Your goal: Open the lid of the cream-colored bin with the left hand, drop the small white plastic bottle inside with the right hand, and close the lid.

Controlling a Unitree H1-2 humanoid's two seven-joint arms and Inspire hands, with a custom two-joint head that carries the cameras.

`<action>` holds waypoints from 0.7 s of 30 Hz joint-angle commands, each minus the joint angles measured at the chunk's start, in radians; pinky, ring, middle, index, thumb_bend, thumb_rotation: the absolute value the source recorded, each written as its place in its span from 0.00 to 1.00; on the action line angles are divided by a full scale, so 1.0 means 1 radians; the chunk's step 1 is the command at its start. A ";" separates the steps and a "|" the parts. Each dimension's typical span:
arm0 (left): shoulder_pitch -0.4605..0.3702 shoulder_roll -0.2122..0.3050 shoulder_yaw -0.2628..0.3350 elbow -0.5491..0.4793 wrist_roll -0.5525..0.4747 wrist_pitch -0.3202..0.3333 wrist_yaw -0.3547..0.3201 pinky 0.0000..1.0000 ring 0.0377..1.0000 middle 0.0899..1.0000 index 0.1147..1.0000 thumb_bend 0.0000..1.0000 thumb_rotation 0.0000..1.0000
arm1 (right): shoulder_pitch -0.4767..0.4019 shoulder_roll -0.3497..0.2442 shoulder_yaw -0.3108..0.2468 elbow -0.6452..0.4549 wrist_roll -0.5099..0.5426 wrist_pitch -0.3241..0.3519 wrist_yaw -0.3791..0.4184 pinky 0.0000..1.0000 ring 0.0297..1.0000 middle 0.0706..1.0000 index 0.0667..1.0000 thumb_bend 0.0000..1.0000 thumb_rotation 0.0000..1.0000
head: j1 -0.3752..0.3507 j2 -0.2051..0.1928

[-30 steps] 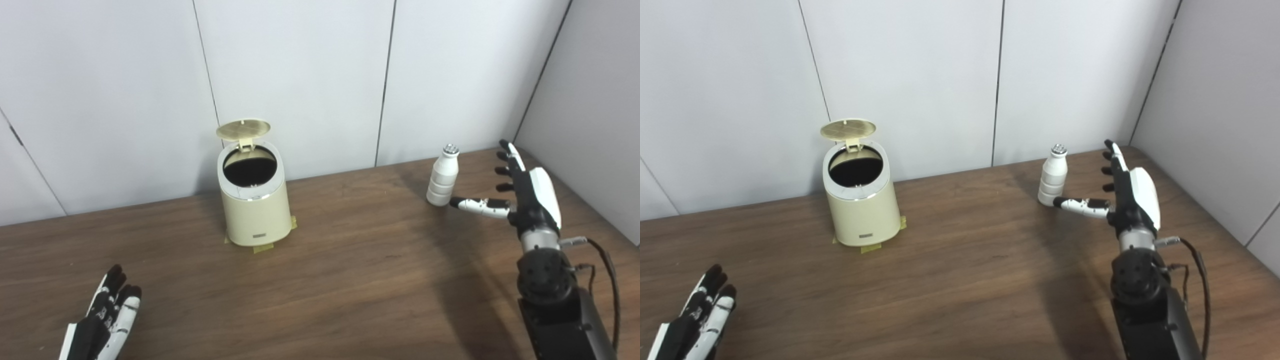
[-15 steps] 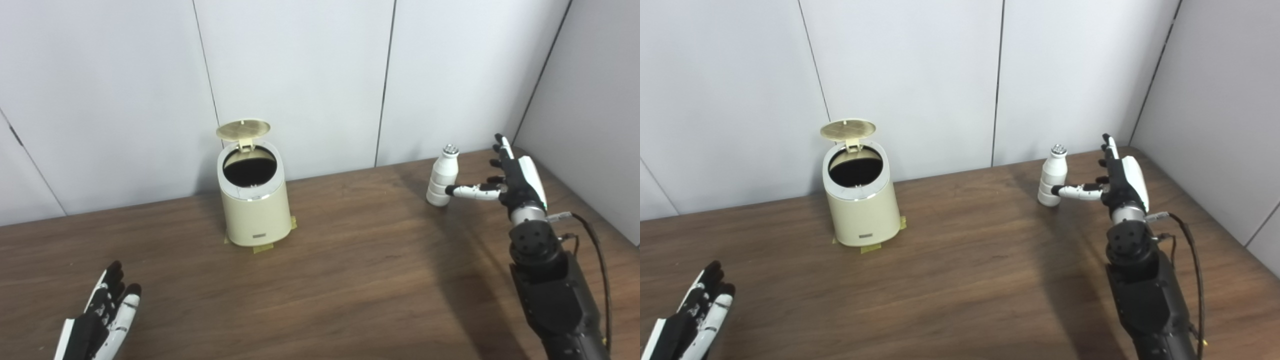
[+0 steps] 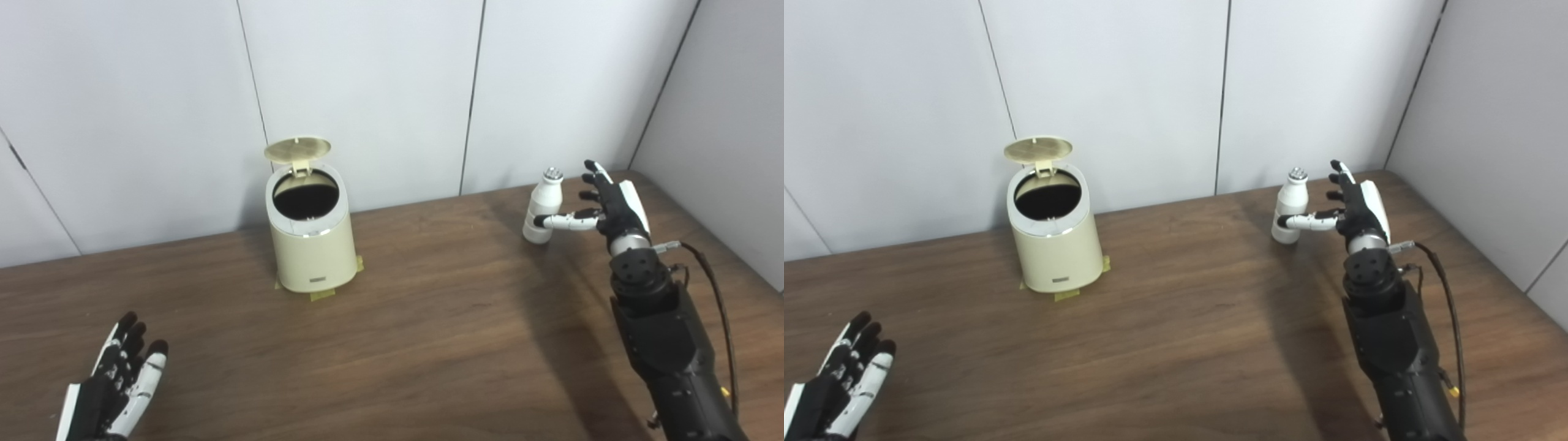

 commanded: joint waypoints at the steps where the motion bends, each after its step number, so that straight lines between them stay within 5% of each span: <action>1: -0.017 0.009 0.001 -0.038 0.000 -0.019 0.007 1.00 0.97 0.95 0.99 0.43 0.41 | -0.056 -0.028 0.007 -0.003 -0.001 -0.045 -0.023 0.70 0.85 0.93 0.92 0.89 0.17 | -0.001 0.002; 21: -0.018 0.017 -0.001 -0.051 0.017 -0.009 0.003 1.00 0.97 0.94 0.97 0.43 0.40 | -0.077 -0.029 0.036 0.082 0.010 -0.145 -0.098 0.59 0.69 0.75 0.83 0.84 0.11 | -0.004 0.010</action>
